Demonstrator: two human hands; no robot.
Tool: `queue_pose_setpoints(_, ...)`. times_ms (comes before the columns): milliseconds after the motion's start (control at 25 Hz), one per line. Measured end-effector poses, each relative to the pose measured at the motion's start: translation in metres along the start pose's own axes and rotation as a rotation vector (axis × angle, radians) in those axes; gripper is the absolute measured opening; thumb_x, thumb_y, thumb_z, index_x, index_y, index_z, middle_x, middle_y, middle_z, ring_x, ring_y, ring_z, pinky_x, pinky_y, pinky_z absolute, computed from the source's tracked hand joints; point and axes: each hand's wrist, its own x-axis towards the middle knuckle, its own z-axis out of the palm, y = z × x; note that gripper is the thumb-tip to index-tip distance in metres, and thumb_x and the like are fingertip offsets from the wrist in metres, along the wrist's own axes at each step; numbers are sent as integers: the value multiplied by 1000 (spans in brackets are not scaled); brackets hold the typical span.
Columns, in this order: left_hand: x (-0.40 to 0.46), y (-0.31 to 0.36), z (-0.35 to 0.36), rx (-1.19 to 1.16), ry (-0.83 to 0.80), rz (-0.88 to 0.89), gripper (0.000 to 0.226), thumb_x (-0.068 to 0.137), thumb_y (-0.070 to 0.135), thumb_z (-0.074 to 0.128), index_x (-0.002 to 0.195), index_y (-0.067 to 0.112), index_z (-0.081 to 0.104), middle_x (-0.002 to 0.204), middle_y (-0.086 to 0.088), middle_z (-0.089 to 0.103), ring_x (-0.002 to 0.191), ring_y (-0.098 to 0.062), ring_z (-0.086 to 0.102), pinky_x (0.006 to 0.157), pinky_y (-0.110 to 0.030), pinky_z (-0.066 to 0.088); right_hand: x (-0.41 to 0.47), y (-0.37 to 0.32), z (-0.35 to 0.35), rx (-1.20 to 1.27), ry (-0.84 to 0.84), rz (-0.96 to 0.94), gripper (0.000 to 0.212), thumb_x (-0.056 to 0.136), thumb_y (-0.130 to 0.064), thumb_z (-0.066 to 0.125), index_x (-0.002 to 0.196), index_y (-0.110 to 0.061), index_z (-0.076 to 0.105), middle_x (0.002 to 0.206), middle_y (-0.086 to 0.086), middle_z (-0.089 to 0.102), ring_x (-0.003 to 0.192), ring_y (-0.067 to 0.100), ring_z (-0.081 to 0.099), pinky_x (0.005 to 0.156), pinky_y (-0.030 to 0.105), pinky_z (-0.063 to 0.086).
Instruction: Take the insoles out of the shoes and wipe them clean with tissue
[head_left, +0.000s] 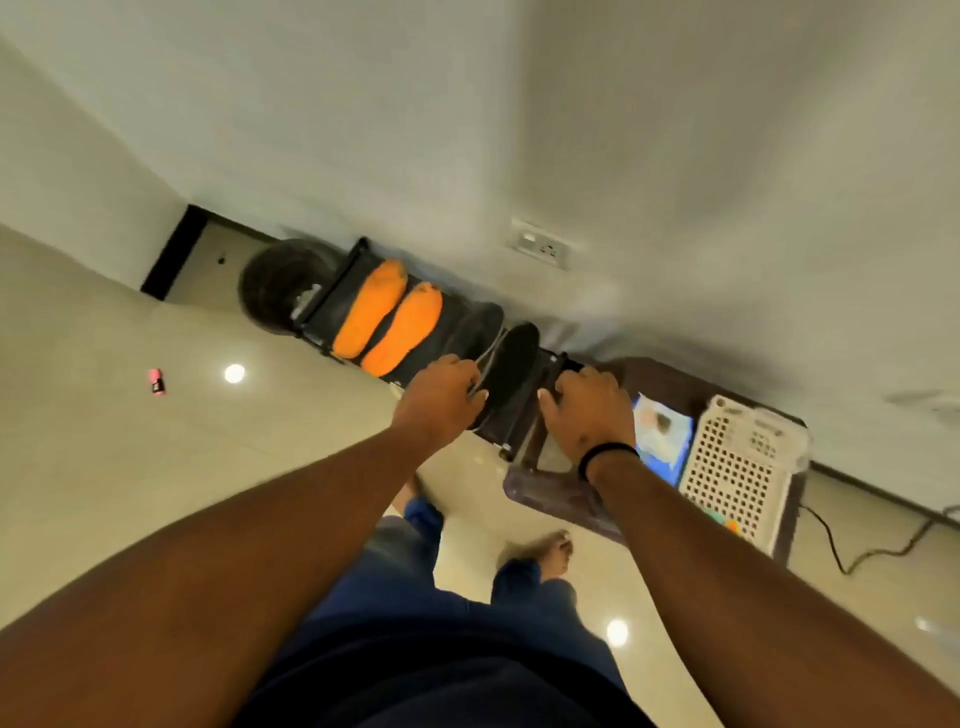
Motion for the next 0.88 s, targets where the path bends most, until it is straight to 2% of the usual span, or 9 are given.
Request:
queue_pose_setpoints(120,-15,-92,-64,-77,137,-175,18,92,26,67,101,11,67,101,-9,63,93,-30,62,80,-42,52,34,-109,-7,-69,-9,-170,38,96,-50,46,99,-16,64,100,7,63,99,29,58,83,43,52)
queue_pose_setpoints(240,-41,-176,-114,-152,275,-355,20,93,26,67,107,11,70,105,-10,65,97,-29,62,83,-39,51,59,-226,-5,-118,-14,-355,39,95,-51,48,100,-16,65,99,7,64,97,29,59,79,42,53)
queue_pose_setpoints(360,-62,-221,-143,-221,352,-460,22,93,26,66,110,11,70,106,-9,66,98,-26,62,81,-33,47,74,-311,1,-130,-32,-504,38,94,-47,51,105,-14,67,104,9,66,99,31,59,80,41,52)
queue_pose_setpoints(520,-85,-307,-174,-326,474,-659,26,93,28,67,112,11,71,106,-7,68,98,-25,63,81,-34,49,90,-442,31,-212,-104,-723,34,94,-44,54,100,-13,67,103,9,64,101,32,57,81,41,51)
queue_pose_setpoints(640,-82,-377,-193,-389,503,-776,24,93,27,66,110,10,71,105,-8,67,97,-26,63,80,-36,50,122,-526,67,-232,-141,-828,35,93,-43,55,98,-10,68,103,10,64,102,32,57,83,41,51)
queue_pose_setpoints(720,-71,-438,-196,-431,519,-857,27,93,27,67,114,11,70,108,-7,68,97,-24,64,80,-32,49,156,-584,111,-232,-201,-873,36,94,-41,54,103,-10,68,107,12,63,104,31,57,89,42,49)
queue_pose_setpoints(880,-7,-576,-168,-520,508,-1001,33,94,30,66,124,16,63,114,-1,65,94,-19,65,81,-32,52,236,-702,232,-166,-391,-819,33,96,-40,53,112,-14,65,114,6,58,105,24,57,90,37,49)
